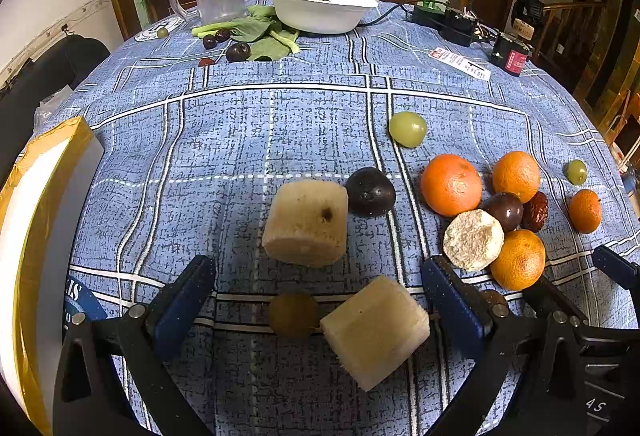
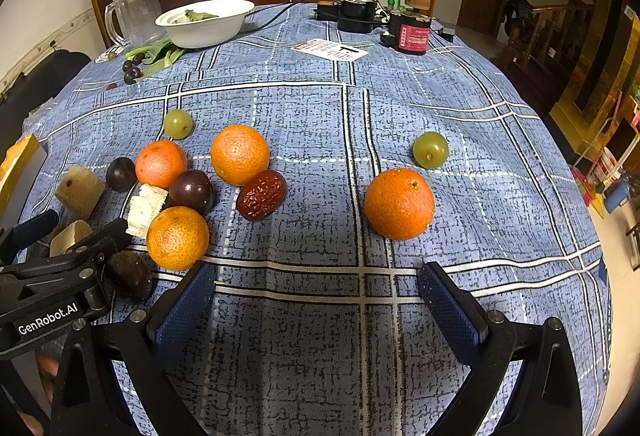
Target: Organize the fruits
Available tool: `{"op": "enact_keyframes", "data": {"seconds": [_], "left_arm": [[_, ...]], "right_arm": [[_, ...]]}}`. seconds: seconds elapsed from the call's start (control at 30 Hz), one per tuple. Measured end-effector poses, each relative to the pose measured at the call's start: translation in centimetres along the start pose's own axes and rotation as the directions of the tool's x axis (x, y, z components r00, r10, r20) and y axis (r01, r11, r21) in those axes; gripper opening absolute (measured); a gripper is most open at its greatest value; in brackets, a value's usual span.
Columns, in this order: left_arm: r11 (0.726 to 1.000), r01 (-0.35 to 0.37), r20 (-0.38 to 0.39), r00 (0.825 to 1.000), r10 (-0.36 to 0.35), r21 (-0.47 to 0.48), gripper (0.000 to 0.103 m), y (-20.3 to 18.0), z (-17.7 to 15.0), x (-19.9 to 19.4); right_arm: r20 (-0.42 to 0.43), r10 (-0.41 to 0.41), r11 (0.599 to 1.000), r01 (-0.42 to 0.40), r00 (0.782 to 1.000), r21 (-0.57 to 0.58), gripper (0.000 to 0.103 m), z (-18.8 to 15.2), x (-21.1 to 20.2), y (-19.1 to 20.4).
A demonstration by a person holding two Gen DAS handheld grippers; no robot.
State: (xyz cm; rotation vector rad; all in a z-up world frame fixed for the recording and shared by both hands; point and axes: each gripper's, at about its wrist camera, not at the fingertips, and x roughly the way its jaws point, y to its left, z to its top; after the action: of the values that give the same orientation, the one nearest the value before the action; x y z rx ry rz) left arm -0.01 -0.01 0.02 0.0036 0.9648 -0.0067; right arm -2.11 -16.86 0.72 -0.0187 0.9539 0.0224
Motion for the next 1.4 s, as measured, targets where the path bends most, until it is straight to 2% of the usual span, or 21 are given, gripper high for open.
{"op": "enact_keyframes", "data": {"seconds": [0.33,0.93,1.0,1.1,1.2,1.27,1.4], "left_arm": [[1.000,0.012,-0.021,1.000,-0.011,0.014,0.103,0.1,0.3,0.2],[1.000,0.009,-0.027,1.000,-0.008,0.010,0.103,0.4,-0.2,-0.2],[1.000,0.026,-0.024,0.999,-0.026,-0.007,0.098,1.0,-0.8,-1.1],[0.995,0.095,0.017,0.995,-0.095,-0.026,0.098,2.4,-1.9,-3.8],[0.995,0.101,0.110,0.989,-0.098,-0.020,0.099,4.1,-2.8,-8.0],[0.998,0.065,0.184,0.981,-0.062,-0.009,0.099,5.6,-3.6,-11.2],[1.000,-0.027,0.266,0.964,0.023,0.013,0.099,9.0,-4.9,-16.4]], "right_arm": [[-0.047,-0.023,0.999,0.025,0.999,0.045,0.102,-1.0,-0.8,0.4],[-0.031,-0.024,0.998,0.026,0.999,0.061,0.102,-0.9,-0.9,0.3],[-0.028,-0.020,0.998,0.022,0.999,0.065,0.102,-1.0,-0.9,0.2],[-0.022,-0.009,0.997,0.011,1.000,0.073,0.102,-1.1,-1.1,0.0],[-0.031,-0.027,0.998,0.029,0.999,0.056,0.102,-1.0,-1.0,0.3],[-0.031,-0.027,0.998,0.028,0.999,0.056,0.102,-1.0,-1.0,0.3],[-0.044,-0.019,0.999,0.021,0.999,0.043,0.102,-0.9,-0.9,0.4]]}}
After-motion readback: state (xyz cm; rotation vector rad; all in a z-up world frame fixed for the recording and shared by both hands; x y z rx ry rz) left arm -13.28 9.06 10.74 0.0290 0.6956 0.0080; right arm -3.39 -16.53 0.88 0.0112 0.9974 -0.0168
